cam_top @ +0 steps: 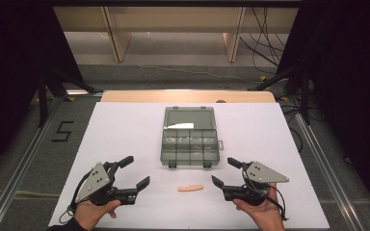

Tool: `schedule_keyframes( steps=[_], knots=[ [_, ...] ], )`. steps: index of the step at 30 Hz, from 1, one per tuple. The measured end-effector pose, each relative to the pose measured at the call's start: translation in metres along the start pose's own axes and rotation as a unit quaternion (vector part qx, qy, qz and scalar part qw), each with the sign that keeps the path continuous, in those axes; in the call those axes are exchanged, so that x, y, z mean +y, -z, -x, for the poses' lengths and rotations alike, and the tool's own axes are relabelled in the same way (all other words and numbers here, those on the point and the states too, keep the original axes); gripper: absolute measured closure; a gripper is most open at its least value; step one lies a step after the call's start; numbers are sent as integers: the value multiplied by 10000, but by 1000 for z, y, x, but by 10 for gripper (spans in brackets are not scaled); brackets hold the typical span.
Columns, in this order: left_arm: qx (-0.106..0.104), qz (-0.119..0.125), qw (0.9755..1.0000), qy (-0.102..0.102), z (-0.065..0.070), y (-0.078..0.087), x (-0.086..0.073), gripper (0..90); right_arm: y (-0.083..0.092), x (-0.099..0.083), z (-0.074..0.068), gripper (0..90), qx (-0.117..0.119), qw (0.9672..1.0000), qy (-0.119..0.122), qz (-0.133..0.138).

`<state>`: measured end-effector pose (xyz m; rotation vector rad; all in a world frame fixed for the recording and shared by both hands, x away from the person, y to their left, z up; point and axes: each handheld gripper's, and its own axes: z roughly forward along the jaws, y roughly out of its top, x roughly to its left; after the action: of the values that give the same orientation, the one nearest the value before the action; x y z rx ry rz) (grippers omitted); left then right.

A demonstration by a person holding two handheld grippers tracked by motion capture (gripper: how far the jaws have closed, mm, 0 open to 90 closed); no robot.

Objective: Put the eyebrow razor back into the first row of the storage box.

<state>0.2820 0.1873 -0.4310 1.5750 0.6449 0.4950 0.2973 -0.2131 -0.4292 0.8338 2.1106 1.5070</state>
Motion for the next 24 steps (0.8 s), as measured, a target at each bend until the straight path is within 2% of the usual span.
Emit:
schedule_keyframes(
  steps=[3, 8, 10, 13, 17, 21, 22, 24],
  knots=[
    [8, -2, 10000, 3, 0, 0, 0, 160, 0, 0, 1, 228, -30, 10000, 94, 9],
    [-4, -11, 10000, -15, 0, -1, 0, 160, 0, 2, -1, 215, -21, 10000, 75, 11],
    [-9, -2, 10000, 1, 0, 0, 0, 160, -1, 3, 0, 205, -32, 9997, 225, 53],
    [-5, -3, 10000, -4, 0, -1, 0, 160, -2, 4, -1, 199, -55, 9999, 152, 42],
    [-15, -10, 10000, -13, 0, -1, 0, 160, -6, 6, -1, 172, 21, 9995, 312, -25],
    [-13, -33, 10000, -3, 1, -1, -1, 160, -13, 5, -3, 161, 169, 9995, 245, -62],
    [-19, -35, 10000, -10, 1, -2, -1, 160, -16, 6, -4, 162, 236, 9992, 290, -143],
    [-13, -46, 10000, -7, 1, -2, -1, 160, -18, 7, -4, 161, 269, 9990, 344, -131]
  ],
)
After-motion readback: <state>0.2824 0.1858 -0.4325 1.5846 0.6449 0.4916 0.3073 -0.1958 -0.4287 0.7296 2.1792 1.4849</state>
